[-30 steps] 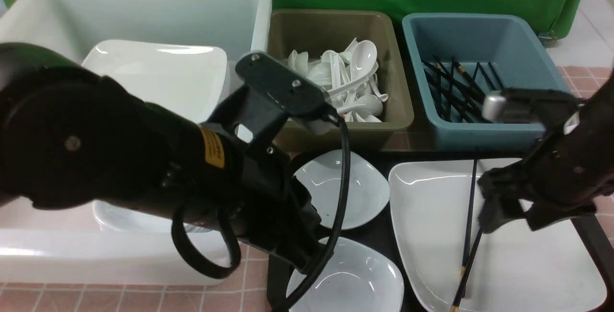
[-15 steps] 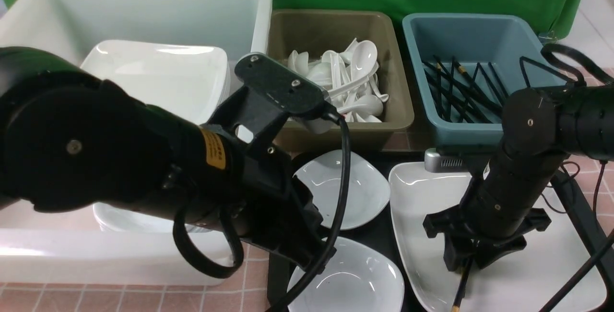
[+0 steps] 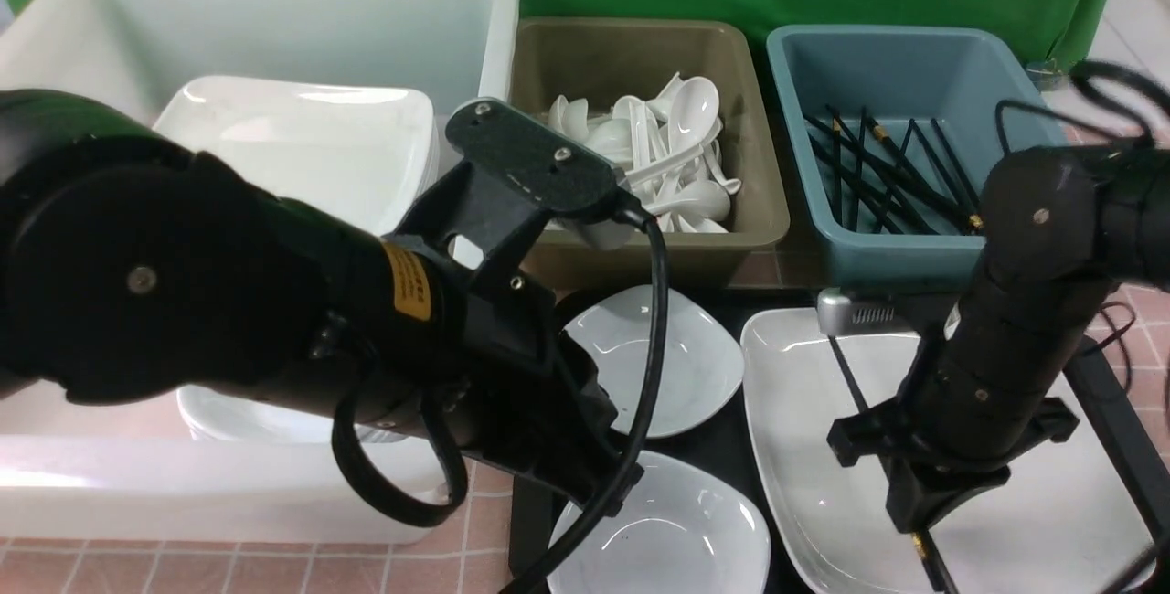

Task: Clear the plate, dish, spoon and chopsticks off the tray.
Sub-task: Use the right arm to grab a pair of chopsticks from the plate, then use the right arm to put the chopsticks into the small storage box on the right

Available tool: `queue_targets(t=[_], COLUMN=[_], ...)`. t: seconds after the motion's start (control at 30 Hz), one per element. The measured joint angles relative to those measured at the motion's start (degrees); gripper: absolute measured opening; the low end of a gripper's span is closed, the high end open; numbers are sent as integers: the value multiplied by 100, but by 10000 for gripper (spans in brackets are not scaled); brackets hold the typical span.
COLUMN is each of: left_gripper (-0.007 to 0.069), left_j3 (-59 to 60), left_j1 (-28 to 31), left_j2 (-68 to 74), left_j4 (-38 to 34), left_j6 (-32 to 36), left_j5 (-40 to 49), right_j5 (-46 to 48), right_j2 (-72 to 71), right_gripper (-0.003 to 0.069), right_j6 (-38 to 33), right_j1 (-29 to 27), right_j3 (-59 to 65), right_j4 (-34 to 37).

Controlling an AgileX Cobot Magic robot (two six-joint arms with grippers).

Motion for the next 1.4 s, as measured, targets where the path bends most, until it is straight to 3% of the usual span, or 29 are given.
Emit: queue_targets(t=[0.23, 0.6, 0.77, 0.97, 1.2, 1.4], left_gripper=[-4, -4, -3, -3, -3, -3], left_j3=[0, 0, 4, 4, 4, 4], left_j1=[0, 0, 0, 0, 0, 0], left_j2=[0, 0, 0, 0, 0, 0], left_j4=[0, -12, -22, -22, -173, -332], left_j6=[0, -20, -168, -299, -409, -478], left_j5=[-330, -715, -1277, -1729, -1735, -1750], right_j5=[181, 1224, 1229, 1229, 1218, 1218], right_j2=[-417, -350, -146, 757, 1800, 2366], right_gripper=[97, 97, 97, 97, 97, 97], right_j6=[-247, -1210, -1413, -1432, -1192, -775], right_j1=[-101, -343, -924, -1914, -2673, -3035], right_j3=[-84, -1081, -2114, -3157, -3626, -3666], right_j4=[43, 1090, 1807, 3151, 4465, 5042])
